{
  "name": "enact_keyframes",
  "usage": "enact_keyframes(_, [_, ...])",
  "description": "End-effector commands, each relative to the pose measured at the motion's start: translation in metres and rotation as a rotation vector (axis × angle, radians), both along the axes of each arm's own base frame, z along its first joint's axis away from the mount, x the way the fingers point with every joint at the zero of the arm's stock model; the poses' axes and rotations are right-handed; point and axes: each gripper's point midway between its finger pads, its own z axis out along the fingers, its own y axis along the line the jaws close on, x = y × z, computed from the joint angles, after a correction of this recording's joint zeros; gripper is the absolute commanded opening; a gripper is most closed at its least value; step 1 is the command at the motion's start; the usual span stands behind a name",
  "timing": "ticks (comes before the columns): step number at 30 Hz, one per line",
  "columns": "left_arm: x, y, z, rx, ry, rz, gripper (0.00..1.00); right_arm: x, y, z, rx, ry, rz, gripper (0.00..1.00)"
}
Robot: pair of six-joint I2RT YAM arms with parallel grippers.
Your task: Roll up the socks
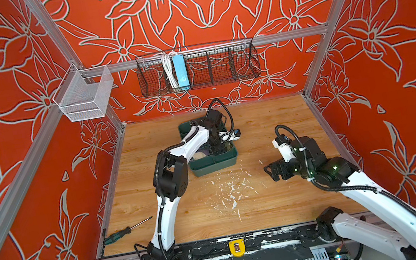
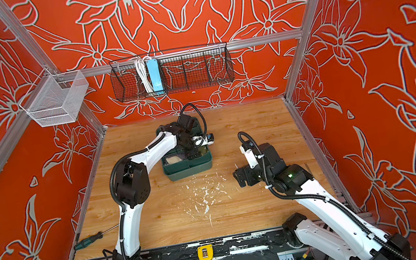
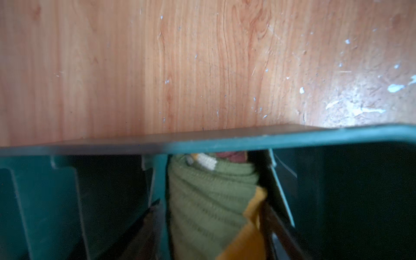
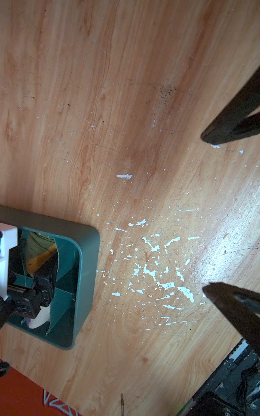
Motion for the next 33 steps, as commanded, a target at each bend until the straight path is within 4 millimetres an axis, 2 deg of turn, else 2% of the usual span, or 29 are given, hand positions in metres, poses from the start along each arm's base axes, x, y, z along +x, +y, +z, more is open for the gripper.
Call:
enact_keyframes(1, [-0.030,0.013,-0.072,0.116,0.155,-0.012,0.81,-0.003,-0.004,0.000,-0.002,0.009,-0.021,0.98])
enact_keyframes(5, [-0.024,0.006,-0.055,0.074,0.118,-0.008,0.83,-0.002,-0.003,-0.001,-0.003,0.009,-0.018,0.98])
enact_keyframes(8, [-0.019,0.000,-0.030,0.026,0.077,-0.009,0.84,-0.002,-0.002,-0.002,-0.002,0.011,-0.013,0.98])
enact_keyframes(11, [-0.013,-0.005,0.005,-0.026,0.004,-0.001,0.86,-0.001,-0.001,-0.002,0.000,0.008,-0.011,0.98])
enact_keyframes(15, [-0.004,-0.010,0.075,-0.137,-0.162,0.021,0.91,0.000,-0.001,0.000,0.004,-0.001,-0.014,0.98])
enact_keyframes(16, [-0.003,-0.011,0.091,-0.162,-0.206,0.027,0.98,0.001,-0.002,0.002,0.003,-0.007,-0.022,0.98])
enact_keyframes(19, [0.000,-0.007,0.142,-0.241,-0.355,0.064,1.00,0.003,-0.006,0.001,-0.001,-0.025,-0.041,0.98])
enact_keyframes(22, [0.002,0.007,0.194,-0.329,-0.512,0.173,1.00,0.012,-0.006,0.001,0.014,-0.056,-0.077,0.98])
enact_keyframes(25, [0.006,0.042,0.249,-0.488,-0.679,0.419,1.00,0.028,0.003,0.011,0.053,-0.067,-0.095,0.94])
enact_keyframes(27, [0.002,0.078,0.269,-0.591,-0.712,0.618,1.00,0.041,0.011,0.015,0.084,-0.051,-0.110,0.89])
enact_keyframes(28, [-0.001,0.095,0.270,-0.621,-0.699,0.706,1.00,0.047,0.016,0.016,0.096,-0.040,-0.114,0.86])
enact_keyframes(30, [-0.009,0.147,0.263,-0.711,-0.638,0.982,1.00,0.063,0.029,0.014,0.123,0.002,-0.114,0.81])
enact_keyframes(31, [-0.014,0.173,0.255,-0.745,-0.612,1.129,1.00,0.069,0.035,0.014,0.135,0.018,-0.111,0.79])
enact_keyframes(33, [-0.034,0.231,0.225,-0.778,-0.551,1.430,1.00,0.088,0.051,0.010,0.160,0.067,-0.105,0.75])
